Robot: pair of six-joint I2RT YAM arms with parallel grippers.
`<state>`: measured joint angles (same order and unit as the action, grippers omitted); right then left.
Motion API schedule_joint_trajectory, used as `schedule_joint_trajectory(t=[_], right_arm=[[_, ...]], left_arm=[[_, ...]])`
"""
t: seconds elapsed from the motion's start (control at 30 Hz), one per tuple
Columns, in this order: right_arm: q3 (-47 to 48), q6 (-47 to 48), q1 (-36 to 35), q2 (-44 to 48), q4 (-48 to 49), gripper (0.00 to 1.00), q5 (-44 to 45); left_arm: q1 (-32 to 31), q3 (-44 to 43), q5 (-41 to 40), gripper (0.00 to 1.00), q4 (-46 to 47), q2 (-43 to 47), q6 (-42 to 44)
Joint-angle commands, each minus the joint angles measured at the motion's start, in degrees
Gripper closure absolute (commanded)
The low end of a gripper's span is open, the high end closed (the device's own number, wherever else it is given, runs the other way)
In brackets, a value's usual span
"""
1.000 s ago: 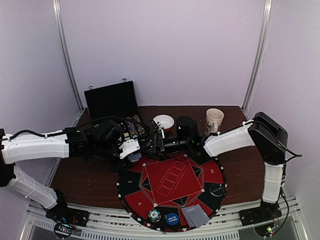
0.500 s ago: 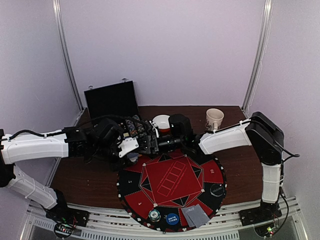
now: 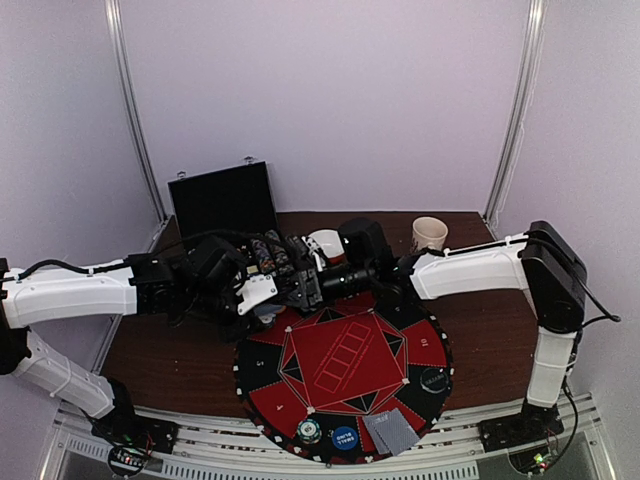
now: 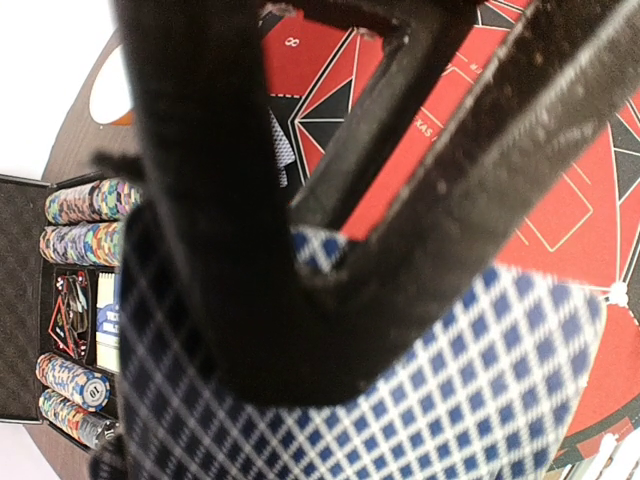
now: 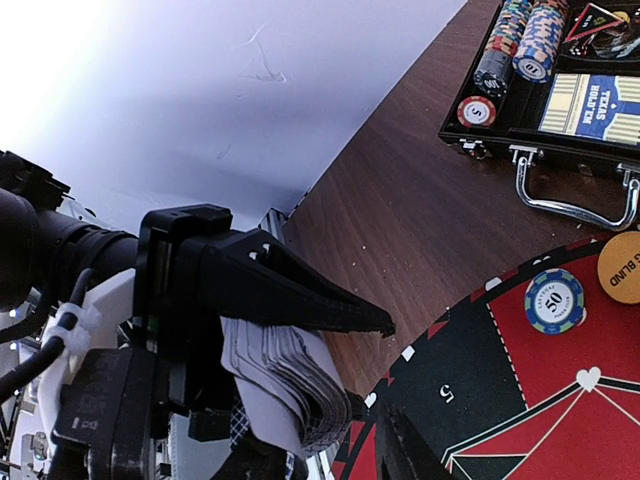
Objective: Distribute texas hold em gaming equipment
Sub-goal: Pick up the poker card from the face-down deck piles.
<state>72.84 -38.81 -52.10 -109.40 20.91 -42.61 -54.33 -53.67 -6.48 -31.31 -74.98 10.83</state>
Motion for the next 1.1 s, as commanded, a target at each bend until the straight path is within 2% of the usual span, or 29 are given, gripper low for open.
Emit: schedule_joint_trajectory(t=[0.0, 0.23, 0.37, 0.5, 0.8, 1.07], right_arm=[[1.32, 3.07, 0.28, 2.74, -4.35, 0.68, 2.27], [2.29, 5.16, 0.27, 3.88, -7.67, 0.79, 2.8], [2.48, 5.63, 0.3, 4.54, -8.7, 0.92, 2.63], [3.21, 7.24, 0.4, 5.43, -10.94, 1.0, 3.16], [3.56, 13.91, 1.68, 10.27, -20.03, 1.0, 5.53], [1.36, 22.59, 5.28, 18.74, -28.94, 1.0, 10.49]], left_arm=[[0.01, 0.15, -0.02, 0.56, 2.31, 0.98, -0.1], [-0.01, 0.2, -0.02, 0.55, 2.26, 1.05, -0.19], [-0.01, 0.31, -0.07, 0.56, 2.31, 0.98, -0.24], [0.01, 0.49, -0.02, 0.55, 2.3, 0.97, -0.27], [0.01, 1.05, -0.49, 0.55, 2.3, 1.65, -0.55], [0.68, 1.78, -1.9, 0.55, 2.3, 1.77, -1.66]])
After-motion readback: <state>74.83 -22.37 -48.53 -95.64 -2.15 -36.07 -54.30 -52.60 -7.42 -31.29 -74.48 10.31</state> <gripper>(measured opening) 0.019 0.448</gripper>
